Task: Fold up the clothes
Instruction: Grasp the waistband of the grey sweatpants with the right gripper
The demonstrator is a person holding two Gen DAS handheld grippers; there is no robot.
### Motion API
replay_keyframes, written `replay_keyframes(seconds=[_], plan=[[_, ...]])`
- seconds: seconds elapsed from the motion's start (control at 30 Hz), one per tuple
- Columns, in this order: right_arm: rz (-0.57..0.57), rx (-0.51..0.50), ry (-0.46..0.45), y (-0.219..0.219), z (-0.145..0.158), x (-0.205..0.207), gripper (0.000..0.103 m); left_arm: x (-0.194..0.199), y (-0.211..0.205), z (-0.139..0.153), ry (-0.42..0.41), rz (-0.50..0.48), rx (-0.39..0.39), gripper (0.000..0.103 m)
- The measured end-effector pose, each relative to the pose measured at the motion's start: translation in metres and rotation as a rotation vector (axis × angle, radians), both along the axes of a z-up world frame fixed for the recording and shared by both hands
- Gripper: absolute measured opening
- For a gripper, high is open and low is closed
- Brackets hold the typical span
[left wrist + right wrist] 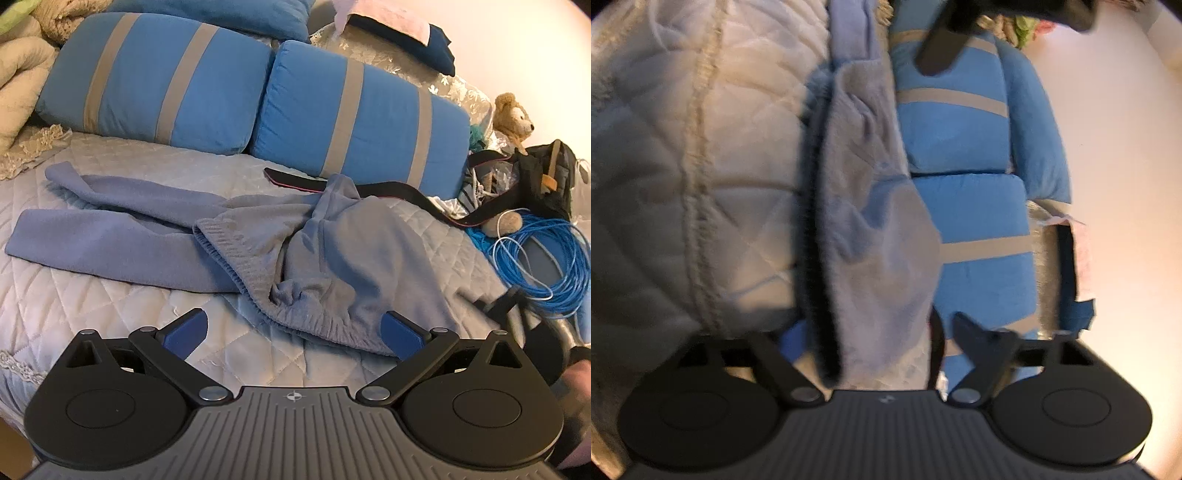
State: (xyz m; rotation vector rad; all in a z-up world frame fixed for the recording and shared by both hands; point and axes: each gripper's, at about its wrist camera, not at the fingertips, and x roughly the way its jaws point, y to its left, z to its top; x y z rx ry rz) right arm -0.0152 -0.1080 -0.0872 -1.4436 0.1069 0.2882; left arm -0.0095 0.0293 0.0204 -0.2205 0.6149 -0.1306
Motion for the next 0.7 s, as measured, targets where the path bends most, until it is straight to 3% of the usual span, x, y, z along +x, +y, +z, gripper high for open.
replay_keyframes(seconds=[0.07,0.17,0.33,0.47,0.57,0.7], plan=[[0.004,-0.013,0.02,0.002,-0.006,-0.005,0.053,0.0,0.002,0.001,-0.003,0.0,-0.016,0.102],[0.015,-0.05,0.041,0.003,-0.013,-0.01,0.035,0.0,0.004,0.004,-0.01,0.0,-0.04,0.102],[0.007,-0.012,0.04,0.003,-0.012,-0.012,0.028,0.004,0.007,0.011,-0.011,-0.003,-0.076,0.102],[-0.004,0.014,0.047,0.005,-0.01,-0.012,0.016,0.01,0.011,0.021,-0.043,-0.01,-0.07,0.102],[-0.02,0.034,0.061,0.005,-0.008,-0.012,0.017,0.024,0.022,0.027,-0.057,-0.018,-0.067,0.102],[-0.03,0.05,0.073,0.004,-0.007,-0.014,0.017,0.063,0.053,0.027,-0.023,-0.072,-0.143,0.097]])
